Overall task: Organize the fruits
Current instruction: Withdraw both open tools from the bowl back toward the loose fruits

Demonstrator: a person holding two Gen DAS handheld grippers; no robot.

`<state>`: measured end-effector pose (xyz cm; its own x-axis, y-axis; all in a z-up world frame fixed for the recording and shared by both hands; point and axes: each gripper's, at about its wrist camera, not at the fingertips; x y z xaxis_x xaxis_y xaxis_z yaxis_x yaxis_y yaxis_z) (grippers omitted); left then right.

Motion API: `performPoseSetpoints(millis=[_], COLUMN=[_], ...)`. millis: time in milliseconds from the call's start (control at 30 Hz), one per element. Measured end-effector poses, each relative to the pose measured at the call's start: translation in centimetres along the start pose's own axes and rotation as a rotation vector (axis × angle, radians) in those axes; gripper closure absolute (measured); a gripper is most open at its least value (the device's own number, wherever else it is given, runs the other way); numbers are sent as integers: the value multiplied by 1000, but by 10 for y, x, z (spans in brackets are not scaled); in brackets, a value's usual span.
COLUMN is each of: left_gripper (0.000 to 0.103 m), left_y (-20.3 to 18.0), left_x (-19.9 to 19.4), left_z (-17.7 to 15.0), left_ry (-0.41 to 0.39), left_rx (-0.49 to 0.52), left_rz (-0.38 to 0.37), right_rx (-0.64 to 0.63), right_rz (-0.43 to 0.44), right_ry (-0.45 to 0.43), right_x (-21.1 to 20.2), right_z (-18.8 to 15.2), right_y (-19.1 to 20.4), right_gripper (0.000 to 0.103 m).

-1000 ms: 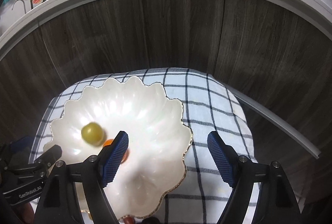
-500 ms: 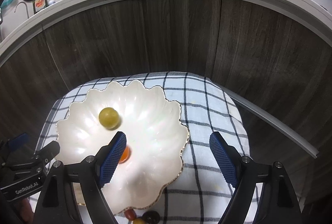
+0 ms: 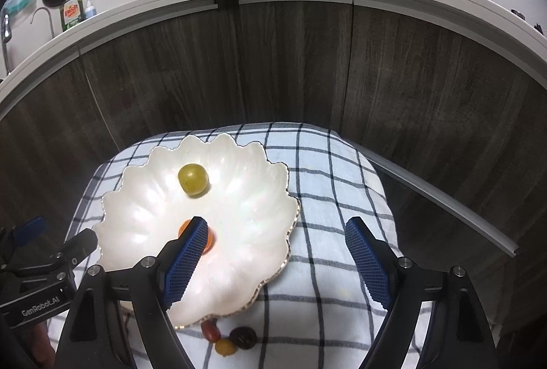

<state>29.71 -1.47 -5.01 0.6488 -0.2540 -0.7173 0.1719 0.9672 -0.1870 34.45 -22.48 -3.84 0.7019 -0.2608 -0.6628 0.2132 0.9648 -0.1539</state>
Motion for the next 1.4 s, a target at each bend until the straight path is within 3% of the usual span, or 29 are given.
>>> performPoseSetpoints(millis=[900,1400], left_gripper=[2,2], left_y=[-29,-37], left_x=[-30,-34], left_z=[-50,-86], left_ry=[-13,19], left_rx=[23,32], left_rz=[5,-14], right_rx=[-19,-49], right_rz=[18,27], right_ry=[-28,-27], right_x=[-32,-42], right_z=[-40,-70], right_y=[-26,-33], right_gripper=[20,20])
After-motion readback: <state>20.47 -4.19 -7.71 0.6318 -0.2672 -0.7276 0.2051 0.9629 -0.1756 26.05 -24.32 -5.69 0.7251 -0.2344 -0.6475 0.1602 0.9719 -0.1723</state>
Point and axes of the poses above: each gripper's, at about its wrist camera, not at the fingertips, and x roughly the way its jaws point, y to its left, z to its top, and after that the axes turned 15 degrees about -z, right-handed
